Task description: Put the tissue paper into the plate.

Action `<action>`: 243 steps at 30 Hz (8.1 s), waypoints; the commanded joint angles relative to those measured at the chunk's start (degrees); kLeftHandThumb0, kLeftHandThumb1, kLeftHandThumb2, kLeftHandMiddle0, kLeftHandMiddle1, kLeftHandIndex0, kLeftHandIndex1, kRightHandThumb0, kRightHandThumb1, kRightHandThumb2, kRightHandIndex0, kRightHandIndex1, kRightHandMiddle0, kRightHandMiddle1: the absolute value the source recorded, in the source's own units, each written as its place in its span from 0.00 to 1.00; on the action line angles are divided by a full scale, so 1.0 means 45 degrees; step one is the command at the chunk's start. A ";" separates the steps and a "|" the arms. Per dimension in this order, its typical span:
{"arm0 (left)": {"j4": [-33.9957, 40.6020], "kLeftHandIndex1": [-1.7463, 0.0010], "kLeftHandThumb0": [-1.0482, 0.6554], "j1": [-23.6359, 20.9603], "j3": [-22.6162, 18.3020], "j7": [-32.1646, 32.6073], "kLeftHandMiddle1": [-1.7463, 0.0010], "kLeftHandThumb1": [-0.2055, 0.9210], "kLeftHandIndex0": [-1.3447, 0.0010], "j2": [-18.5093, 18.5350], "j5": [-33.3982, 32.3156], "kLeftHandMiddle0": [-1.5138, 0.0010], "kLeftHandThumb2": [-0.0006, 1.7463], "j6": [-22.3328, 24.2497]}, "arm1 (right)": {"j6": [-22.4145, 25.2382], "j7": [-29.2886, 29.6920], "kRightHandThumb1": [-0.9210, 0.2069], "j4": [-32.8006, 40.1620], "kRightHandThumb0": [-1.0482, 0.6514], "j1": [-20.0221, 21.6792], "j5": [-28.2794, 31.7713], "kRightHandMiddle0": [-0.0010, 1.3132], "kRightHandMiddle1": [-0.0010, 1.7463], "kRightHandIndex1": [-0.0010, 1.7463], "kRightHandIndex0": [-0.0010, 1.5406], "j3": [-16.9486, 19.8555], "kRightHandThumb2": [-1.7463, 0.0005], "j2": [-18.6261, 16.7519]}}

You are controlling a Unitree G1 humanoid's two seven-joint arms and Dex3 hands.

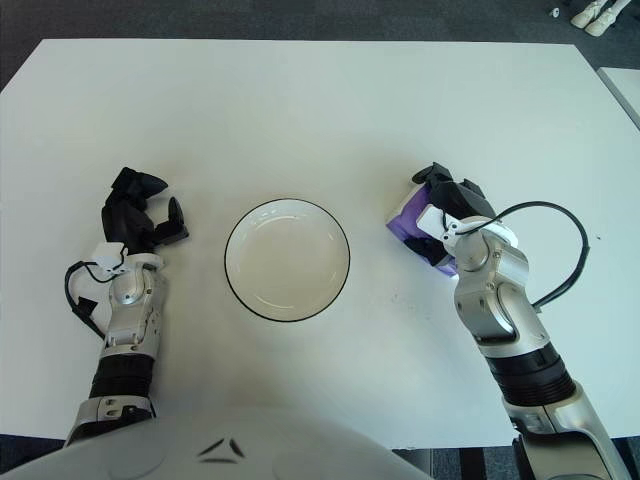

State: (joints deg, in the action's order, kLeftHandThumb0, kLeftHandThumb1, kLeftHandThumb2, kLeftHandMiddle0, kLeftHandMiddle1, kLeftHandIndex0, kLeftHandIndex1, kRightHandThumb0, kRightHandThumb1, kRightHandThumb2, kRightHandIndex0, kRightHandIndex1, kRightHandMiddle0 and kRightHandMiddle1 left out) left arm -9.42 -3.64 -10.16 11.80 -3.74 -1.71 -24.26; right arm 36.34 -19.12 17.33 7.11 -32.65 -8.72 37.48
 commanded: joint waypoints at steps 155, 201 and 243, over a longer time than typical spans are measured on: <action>-0.1615 0.02 0.61 -0.0429 0.0061 0.0432 0.00 0.32 0.51 -0.0074 0.0373 0.62 0.86 -0.0148 | -0.7653 -0.5136 0.89 0.1803 0.62 0.3523 0.5178 0.52 1.00 0.96 0.61 -0.2227 0.00 -0.2233; -0.2104 0.00 0.61 -0.0374 0.0512 0.2361 0.08 0.32 0.58 0.0434 0.2891 0.52 0.84 -0.0921 | -0.9788 -0.5034 0.25 0.1370 0.04 0.2569 0.5910 0.00 0.00 0.00 0.00 -0.2046 0.68 -0.1860; -0.2701 0.00 0.61 -0.0826 0.0134 0.0205 0.05 0.33 0.55 0.0355 -0.0110 0.57 0.84 -0.1120 | -0.7974 -0.3686 0.25 0.3332 0.17 0.2247 0.6536 0.00 0.15 0.18 0.00 0.0852 0.50 -0.1783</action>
State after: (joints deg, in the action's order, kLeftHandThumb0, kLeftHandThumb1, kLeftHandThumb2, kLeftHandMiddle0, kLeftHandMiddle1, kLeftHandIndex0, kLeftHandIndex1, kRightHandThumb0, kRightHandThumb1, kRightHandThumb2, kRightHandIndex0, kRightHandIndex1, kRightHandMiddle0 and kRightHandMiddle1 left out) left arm -18.29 -10.26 -9.14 13.84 -1.81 -1.47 -28.79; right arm -0.15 -38.57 31.25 19.50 -1.43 -5.76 30.50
